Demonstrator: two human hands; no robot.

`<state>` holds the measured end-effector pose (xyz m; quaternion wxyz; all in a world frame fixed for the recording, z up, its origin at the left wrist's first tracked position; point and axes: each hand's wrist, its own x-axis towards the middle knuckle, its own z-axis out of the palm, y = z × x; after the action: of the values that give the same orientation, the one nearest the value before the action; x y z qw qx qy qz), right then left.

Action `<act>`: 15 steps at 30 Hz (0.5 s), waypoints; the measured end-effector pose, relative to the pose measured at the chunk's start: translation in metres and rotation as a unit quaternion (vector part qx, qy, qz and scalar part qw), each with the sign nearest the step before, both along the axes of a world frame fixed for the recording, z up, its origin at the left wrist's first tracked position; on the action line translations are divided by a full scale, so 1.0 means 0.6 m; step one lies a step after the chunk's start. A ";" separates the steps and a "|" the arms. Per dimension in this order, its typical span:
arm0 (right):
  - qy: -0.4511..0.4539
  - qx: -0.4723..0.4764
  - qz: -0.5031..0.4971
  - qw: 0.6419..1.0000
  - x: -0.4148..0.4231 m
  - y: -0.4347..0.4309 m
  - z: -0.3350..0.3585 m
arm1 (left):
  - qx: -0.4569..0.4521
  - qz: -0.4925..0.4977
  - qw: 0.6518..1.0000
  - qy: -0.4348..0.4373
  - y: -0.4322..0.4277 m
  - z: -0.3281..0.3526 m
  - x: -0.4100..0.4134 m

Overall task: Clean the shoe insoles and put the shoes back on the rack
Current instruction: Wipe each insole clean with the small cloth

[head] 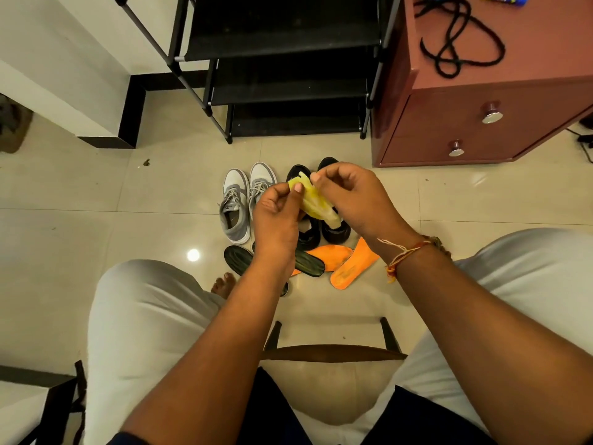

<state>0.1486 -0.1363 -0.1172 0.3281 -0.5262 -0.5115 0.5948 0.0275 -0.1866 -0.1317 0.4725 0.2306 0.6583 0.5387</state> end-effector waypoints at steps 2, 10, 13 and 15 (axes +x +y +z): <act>-0.015 -0.002 0.045 0.999 0.000 -0.002 -0.005 | -0.003 0.001 1.000 -0.007 0.001 -0.001 -0.001; -0.037 0.001 -0.008 0.999 0.009 0.008 -0.025 | 0.019 -0.057 0.997 0.042 0.004 0.006 0.000; -0.049 0.012 -0.006 0.999 0.012 0.011 -0.029 | 0.039 -0.134 0.986 0.089 0.002 0.009 0.003; -0.047 0.006 -0.010 0.999 0.015 0.014 -0.025 | 0.026 -0.167 0.976 0.135 0.001 0.006 0.001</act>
<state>0.1574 -0.1277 -0.1323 0.3128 -0.5567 -0.5250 0.5627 0.0284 -0.1863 -0.1282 0.4560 0.4201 0.6539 0.4335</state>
